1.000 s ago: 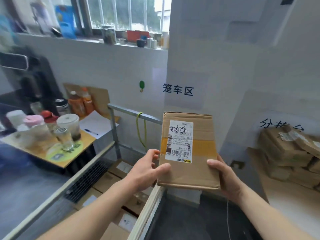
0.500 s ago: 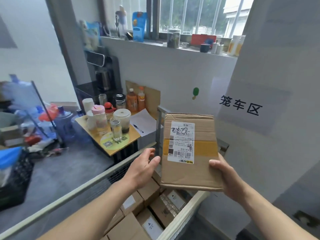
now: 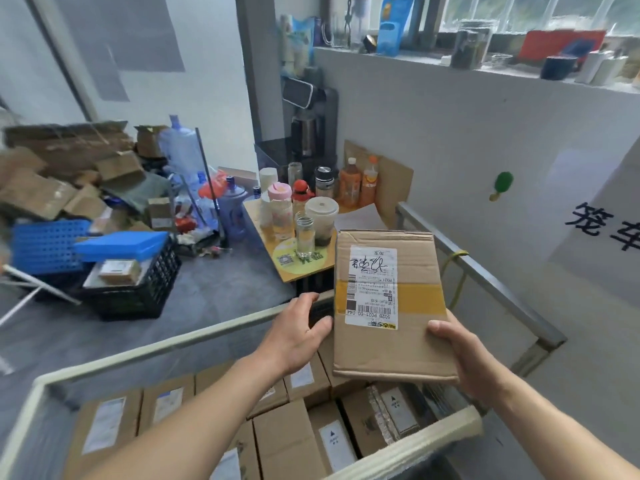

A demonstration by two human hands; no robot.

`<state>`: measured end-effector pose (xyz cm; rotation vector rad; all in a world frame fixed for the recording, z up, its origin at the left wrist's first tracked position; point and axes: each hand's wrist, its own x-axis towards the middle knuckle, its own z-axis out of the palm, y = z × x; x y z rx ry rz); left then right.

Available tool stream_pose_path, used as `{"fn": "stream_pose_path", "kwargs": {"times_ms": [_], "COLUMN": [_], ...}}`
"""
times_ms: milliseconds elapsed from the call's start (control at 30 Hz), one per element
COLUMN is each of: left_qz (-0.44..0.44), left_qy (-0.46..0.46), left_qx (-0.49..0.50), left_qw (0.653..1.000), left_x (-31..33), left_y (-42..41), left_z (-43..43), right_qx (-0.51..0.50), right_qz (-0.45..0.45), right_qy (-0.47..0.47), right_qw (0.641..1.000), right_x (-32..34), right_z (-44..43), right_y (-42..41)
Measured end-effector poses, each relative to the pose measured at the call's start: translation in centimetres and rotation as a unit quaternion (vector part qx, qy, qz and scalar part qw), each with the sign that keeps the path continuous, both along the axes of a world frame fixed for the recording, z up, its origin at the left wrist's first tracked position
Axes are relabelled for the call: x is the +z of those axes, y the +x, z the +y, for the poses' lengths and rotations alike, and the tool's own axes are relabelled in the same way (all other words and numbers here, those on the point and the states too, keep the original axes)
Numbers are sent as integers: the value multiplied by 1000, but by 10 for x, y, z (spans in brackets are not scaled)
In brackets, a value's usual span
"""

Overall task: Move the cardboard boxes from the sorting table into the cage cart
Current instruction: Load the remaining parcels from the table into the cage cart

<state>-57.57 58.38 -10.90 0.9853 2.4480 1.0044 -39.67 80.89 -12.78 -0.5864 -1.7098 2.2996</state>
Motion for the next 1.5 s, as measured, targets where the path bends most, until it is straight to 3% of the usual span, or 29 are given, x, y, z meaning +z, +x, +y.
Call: {"fn": "stream_pose_path", "kwargs": {"times_ms": [667, 1133, 1500], "left_qz": [-77, -166, -230], "left_qy": [-83, -161, -179], "left_qx": [-22, 8, 19], "left_qw": [993, 973, 956], "left_x": [-111, -243, -347], "left_y": [-80, -36, 8], "left_z": [-25, 11, 50], "right_qx": [85, 151, 166], "right_qz": [-130, -251, -357], "right_qy": [-32, -107, 21], "right_qw": [987, 950, 919], "right_x": [-101, -232, -317], "right_z": [0, 51, 83], "right_y": [-100, -93, -76]}}
